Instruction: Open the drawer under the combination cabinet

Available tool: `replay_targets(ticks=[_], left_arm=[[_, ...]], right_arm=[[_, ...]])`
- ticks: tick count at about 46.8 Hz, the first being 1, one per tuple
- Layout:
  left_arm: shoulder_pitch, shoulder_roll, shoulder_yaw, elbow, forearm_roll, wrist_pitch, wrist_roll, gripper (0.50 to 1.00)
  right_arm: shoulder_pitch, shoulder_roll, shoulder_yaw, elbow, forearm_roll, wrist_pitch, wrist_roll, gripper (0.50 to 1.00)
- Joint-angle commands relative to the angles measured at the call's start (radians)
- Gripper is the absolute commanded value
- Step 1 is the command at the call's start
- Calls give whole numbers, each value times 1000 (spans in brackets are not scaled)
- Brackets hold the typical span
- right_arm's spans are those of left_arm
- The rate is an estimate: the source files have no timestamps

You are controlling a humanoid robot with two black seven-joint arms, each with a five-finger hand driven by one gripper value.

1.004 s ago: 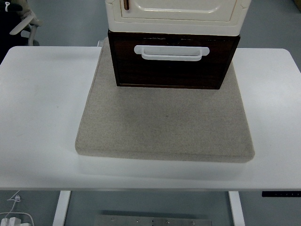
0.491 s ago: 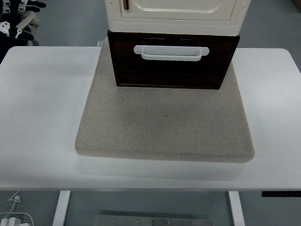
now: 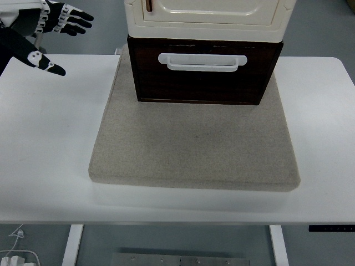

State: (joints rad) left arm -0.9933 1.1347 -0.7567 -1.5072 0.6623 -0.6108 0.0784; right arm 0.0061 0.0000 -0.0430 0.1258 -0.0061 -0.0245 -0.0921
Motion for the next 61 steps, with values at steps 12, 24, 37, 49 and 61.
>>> replay_targets(ticks=[12,24,37,49,61], left_arm=[[-91,-153,2,-5,85,0,92,1000],[-202,-234,109,21,111,0,129,1000],[-317,-322,224,47,109,0,162,1000],[-373,-429,293,113,109,0,202,1000],[-433,-536,330,242,111,0,212,1000]], right_arm=[[0,0,0,0,0,0,0,928],[0,0,0,0,0,0,0,928],[0,0,0,0,0,0,0,928],[0,0,0,0,0,0,0,928],[0,0,0,0,0,0,0,928]])
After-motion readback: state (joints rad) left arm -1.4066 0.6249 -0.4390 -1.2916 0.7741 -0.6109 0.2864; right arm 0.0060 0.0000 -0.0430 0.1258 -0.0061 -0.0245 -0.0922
